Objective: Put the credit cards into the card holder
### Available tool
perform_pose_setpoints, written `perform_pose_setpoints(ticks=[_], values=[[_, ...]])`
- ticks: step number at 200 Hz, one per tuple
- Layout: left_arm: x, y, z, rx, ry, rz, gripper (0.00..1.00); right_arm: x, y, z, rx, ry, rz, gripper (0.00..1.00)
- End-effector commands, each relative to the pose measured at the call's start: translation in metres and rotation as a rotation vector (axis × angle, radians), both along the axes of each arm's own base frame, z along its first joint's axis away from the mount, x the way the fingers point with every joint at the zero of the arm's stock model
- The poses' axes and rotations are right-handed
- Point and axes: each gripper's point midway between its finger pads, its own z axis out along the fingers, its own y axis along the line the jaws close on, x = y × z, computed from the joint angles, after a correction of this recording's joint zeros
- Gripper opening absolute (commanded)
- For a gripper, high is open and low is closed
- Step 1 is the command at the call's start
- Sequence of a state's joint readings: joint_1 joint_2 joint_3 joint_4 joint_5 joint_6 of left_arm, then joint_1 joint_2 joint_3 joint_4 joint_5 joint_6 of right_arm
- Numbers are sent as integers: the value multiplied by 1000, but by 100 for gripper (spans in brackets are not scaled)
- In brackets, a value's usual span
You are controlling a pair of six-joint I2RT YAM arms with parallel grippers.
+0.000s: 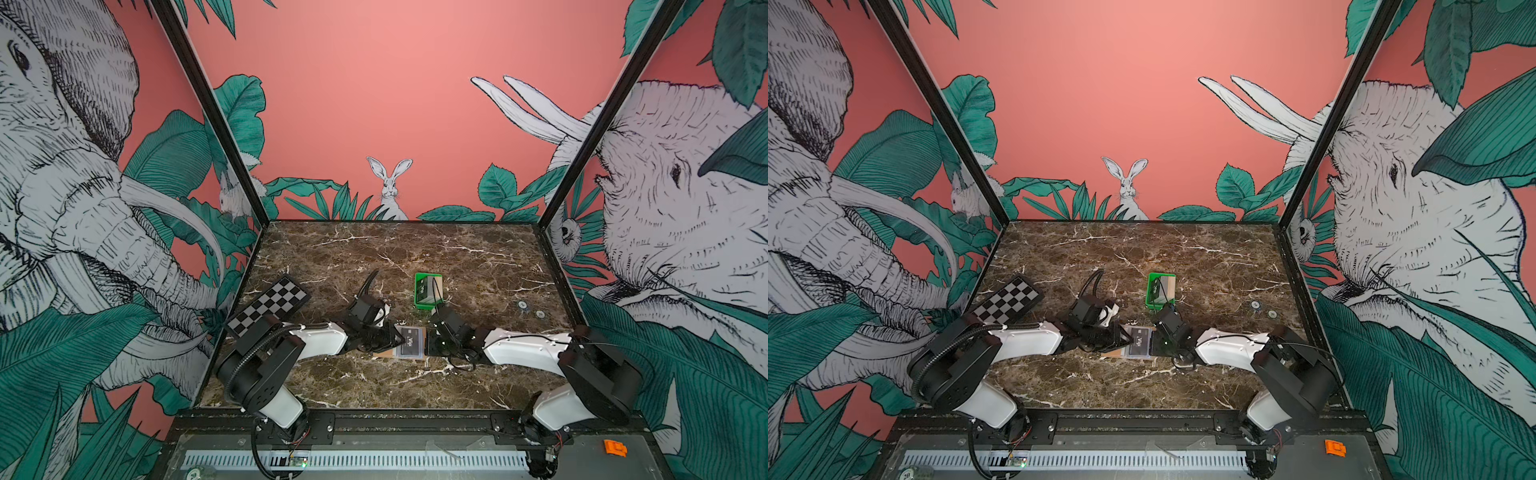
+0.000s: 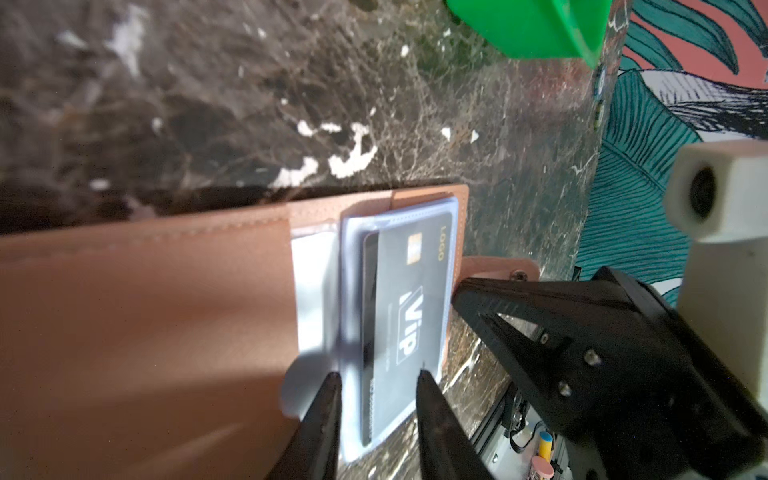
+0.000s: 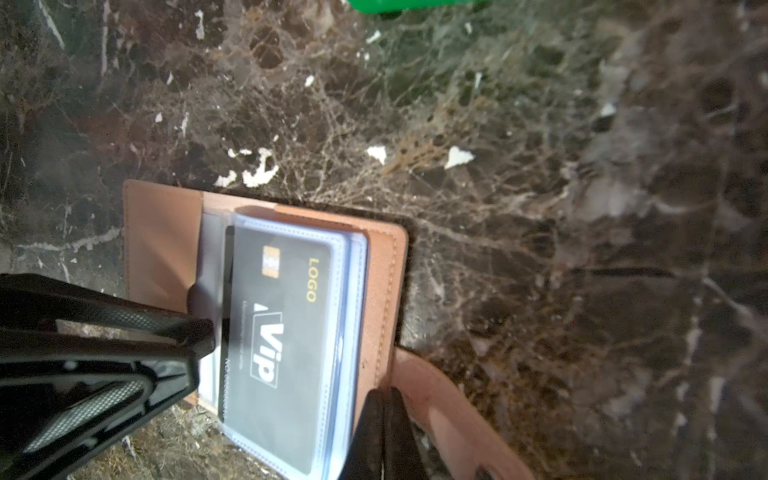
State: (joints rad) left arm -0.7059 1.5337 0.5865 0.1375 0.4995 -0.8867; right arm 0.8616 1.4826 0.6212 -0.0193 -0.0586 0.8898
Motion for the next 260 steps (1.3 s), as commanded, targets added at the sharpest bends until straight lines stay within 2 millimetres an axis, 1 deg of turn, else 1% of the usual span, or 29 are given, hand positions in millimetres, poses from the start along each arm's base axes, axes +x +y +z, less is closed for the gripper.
perform_pose_setpoints(ticks=[1,26,63,95,128,151,202,260], values=[[-5,11,1,41,-17,2,31,2,0,10,20,-47,2,5],[-5,9,2,35,-17,1,26,3,5,19,55,-64,15,6],[-4,0,4,37,-24,-20,20,1,6,18,68,-59,17,7],[-5,-3,-2,49,-19,-27,14,0,5,17,65,-57,18,7],[-6,-3,-7,60,-11,-33,11,0,6,17,62,-56,22,6],[-7,-2,-11,77,-5,-36,10,1,7,17,64,-55,23,6],[-9,1,-18,101,5,-35,10,0,11,20,92,-60,35,11],[-11,4,-25,123,20,-36,10,-1,19,24,143,-71,57,22]])
